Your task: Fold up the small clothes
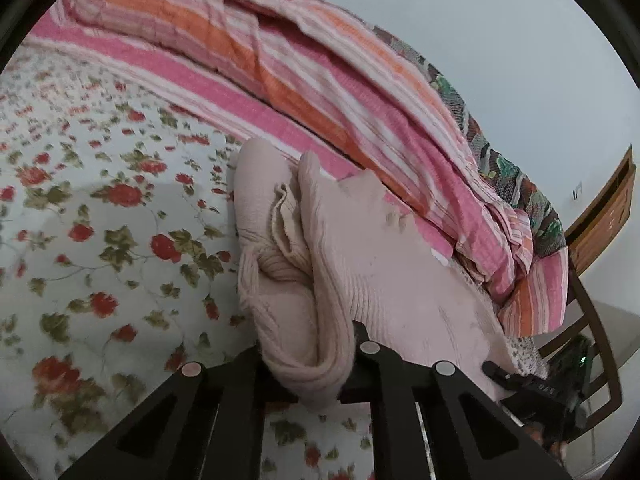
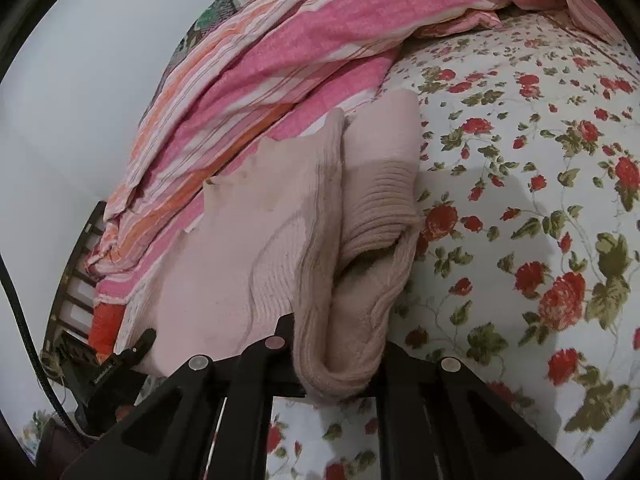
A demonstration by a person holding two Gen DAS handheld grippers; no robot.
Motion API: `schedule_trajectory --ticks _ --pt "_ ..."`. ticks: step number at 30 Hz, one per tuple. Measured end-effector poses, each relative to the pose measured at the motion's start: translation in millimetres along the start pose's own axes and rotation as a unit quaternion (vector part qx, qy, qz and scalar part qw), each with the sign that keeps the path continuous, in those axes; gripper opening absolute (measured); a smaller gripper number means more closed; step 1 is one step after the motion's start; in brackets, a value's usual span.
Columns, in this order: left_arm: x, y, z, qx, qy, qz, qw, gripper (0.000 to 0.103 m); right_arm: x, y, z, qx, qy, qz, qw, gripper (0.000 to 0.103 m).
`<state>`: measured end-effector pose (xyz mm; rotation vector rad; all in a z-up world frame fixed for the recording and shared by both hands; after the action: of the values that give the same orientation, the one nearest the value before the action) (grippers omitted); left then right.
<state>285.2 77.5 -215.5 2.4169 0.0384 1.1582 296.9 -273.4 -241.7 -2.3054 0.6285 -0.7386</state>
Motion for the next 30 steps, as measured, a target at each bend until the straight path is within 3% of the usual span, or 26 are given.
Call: schedule_trajectory --ticks 5,11,13,15,16,19,20,21,24,30 --pt "-18 12 -28 0.006 -0.017 -0.001 0.9998 0.01 -16 -1 -35 0.014 -0.014 -0.014 1.0 0.008" --pt "-64 28 -83 -0.019 -0.031 0.006 0.9993 0.01 -54 20 -79 0.001 -0.026 -0.034 0.999 0.008" --pt "-76 28 -87 -0.028 -0.044 0.004 0.9986 0.016 -69 28 -91 -0.007 -0.027 -0.046 0.999 0.009" --pt "-80 22 -88 -0.007 -0.055 0.008 0.9985 0.033 -79 31 -100 -0.024 -0.017 -0.072 0.997 0.015" --pt "-79 17 -89 0.004 -0.056 0.008 0.9984 0.036 -81 31 -104 -0.032 -0.011 -0.089 0.995 0.023" --pt "-67 7 -98 0.014 -0.033 0.004 0.9994 0.052 -79 24 -123 -0.054 0.038 -0.145 0.987 0.033" --pt "-60 4 -100 0.017 -0.021 0.003 0.9996 0.063 -76 20 -130 -0.07 0.062 -0.164 0.982 0.039" --pt "-53 2 -100 0.018 -0.013 0.004 0.9997 0.065 -73 17 -135 -0.078 0.078 -0.175 0.978 0.04" --pt "-26 4 -84 0.018 -0.015 0.011 0.9996 0.065 -57 3 -133 -0.082 0.103 -0.186 0.974 0.042" --pt "6 1 -26 0.048 -0.058 0.013 0.9971 0.065 -13 -15 -78 -0.108 0.086 -0.162 0.977 0.042"
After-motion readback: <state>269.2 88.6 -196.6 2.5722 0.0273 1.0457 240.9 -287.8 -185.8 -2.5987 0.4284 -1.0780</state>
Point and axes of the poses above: each gripper's, at about its wrist camera, not at the fingertips, and z roughly the way its jaws point, y to its right, x to its top, the point moved 6 cm from there along z, roughly the way its jaws point, and after that the axes turned 14 degrees about z, right-handed, at the moved point
